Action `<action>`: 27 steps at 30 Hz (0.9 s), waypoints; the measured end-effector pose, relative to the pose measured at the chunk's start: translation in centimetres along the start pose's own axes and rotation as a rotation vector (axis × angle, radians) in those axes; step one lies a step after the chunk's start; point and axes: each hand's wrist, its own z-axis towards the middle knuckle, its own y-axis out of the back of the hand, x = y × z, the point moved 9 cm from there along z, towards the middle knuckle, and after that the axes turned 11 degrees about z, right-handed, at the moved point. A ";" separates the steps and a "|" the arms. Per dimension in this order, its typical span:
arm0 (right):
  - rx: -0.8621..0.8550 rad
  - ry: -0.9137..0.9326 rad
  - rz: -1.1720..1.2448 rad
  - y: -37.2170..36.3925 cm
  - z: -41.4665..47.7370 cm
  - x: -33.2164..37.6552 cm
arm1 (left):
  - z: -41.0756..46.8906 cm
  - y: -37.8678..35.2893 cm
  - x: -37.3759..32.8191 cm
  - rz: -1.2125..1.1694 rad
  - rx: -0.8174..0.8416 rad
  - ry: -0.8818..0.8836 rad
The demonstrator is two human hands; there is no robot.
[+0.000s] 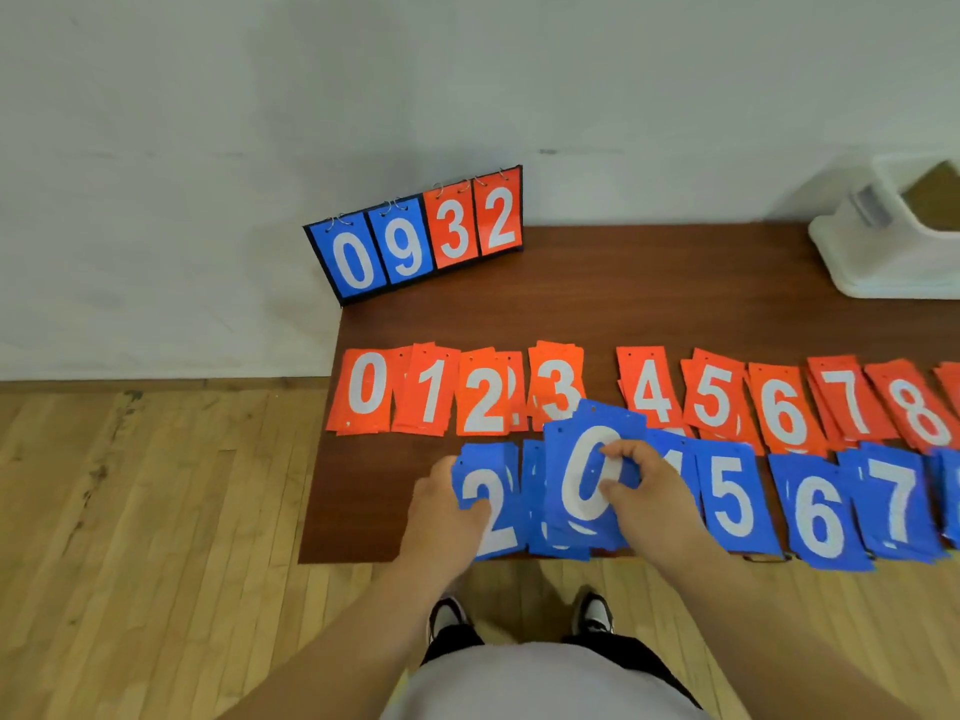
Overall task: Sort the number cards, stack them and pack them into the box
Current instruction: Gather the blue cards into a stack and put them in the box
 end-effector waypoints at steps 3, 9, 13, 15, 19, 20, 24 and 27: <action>0.056 0.002 -0.070 2.6 0.9 -1.6 | 0.7 -3.3 0.7 0.176 0.021 0.195; 0.137 0.013 -0.138 6.7 3.1 -3.7 | 1.5 -5.3 -1.1 0.358 -0.101 0.348; 0.201 0.015 -0.163 8.0 4.5 -5.0 | 0.8 -5.3 -0.2 0.210 -0.151 0.366; 0.230 0.025 -0.176 8.2 4.9 -5.0 | 0.5 -5.5 -0.2 0.167 -0.165 0.310; 0.274 0.070 -0.159 7.9 5.0 -4.4 | -0.4 -5.8 -0.1 0.066 -0.221 0.250; 0.280 0.072 -0.162 7.9 5.0 -4.2 | -0.6 -5.6 -0.1 0.020 -0.248 0.244; 0.268 0.062 -0.166 7.3 5.4 -3.8 | -1.6 -3.1 -0.2 -0.058 -0.379 0.231; 0.261 0.054 -0.130 6.5 5.1 -2.8 | -2.9 -0.4 -0.8 -0.088 -0.449 0.189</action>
